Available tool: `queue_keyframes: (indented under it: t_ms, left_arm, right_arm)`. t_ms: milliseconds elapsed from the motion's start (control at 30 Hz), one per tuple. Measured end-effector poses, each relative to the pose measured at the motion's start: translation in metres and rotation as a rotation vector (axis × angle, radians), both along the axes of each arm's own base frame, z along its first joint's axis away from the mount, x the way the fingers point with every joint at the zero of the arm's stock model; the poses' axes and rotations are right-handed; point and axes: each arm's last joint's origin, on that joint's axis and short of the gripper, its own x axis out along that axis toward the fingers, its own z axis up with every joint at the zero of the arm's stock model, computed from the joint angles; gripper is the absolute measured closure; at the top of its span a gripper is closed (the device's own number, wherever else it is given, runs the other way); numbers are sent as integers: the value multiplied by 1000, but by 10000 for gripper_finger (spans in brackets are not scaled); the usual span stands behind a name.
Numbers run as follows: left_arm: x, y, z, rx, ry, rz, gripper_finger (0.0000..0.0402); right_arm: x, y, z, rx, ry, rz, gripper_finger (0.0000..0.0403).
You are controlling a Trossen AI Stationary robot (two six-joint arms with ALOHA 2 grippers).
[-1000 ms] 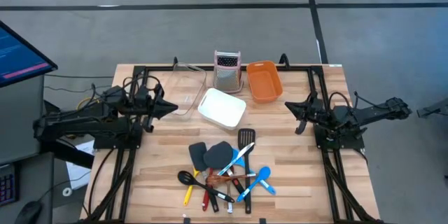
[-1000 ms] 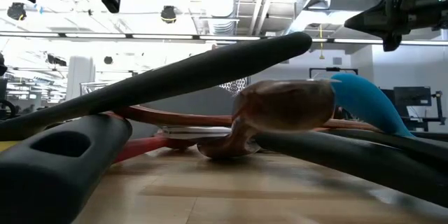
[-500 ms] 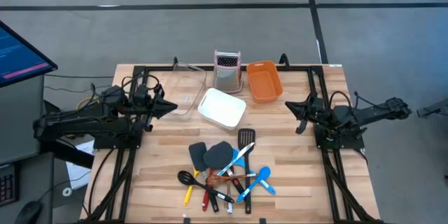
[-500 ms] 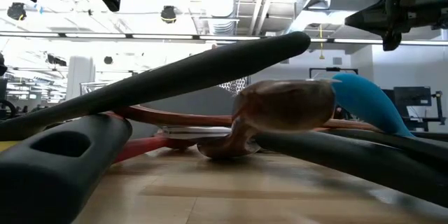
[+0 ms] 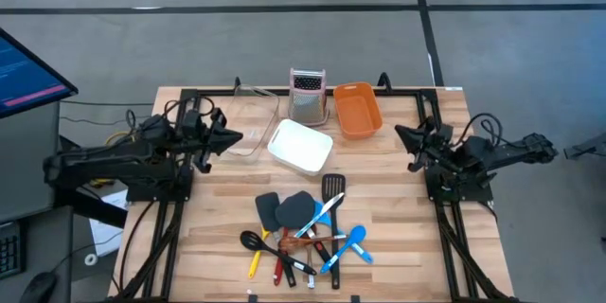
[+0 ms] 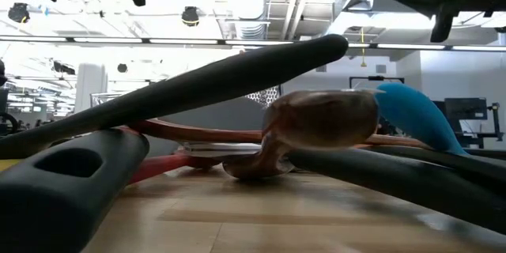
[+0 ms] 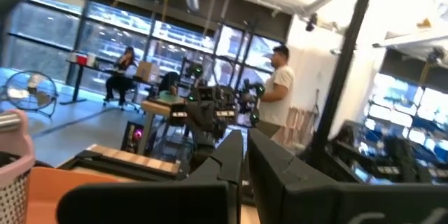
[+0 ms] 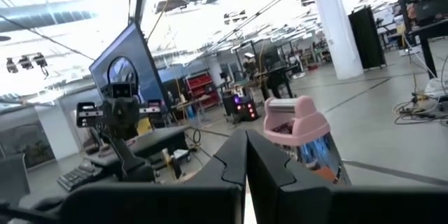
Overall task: Pick & Place Kitchen Items
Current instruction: Put the black slotted spoon into the white bin
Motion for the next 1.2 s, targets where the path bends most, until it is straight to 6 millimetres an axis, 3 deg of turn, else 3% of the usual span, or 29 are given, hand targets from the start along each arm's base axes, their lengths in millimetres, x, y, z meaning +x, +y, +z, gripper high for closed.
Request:
queue_keyframes:
  t_ms: [267,533,833,1000,1200]
  left_arm:
    - [10,2,14,5,0,-10,394]
    - [11,1,31,44,-6,-30,394]
    - [20,3,44,32,189,-28,400]
    - [31,2,61,93,186,-55,400]
    - [42,-12,85,217,163,-105,400]
  right_arm:
    - [-1,1,7,-10,-35,47,402]
    - [4,2,36,-38,72,52,403]
    - [26,8,72,-81,262,52,403]
    - [30,9,93,-91,309,53,403]
    - [34,10,103,-102,360,54,403]
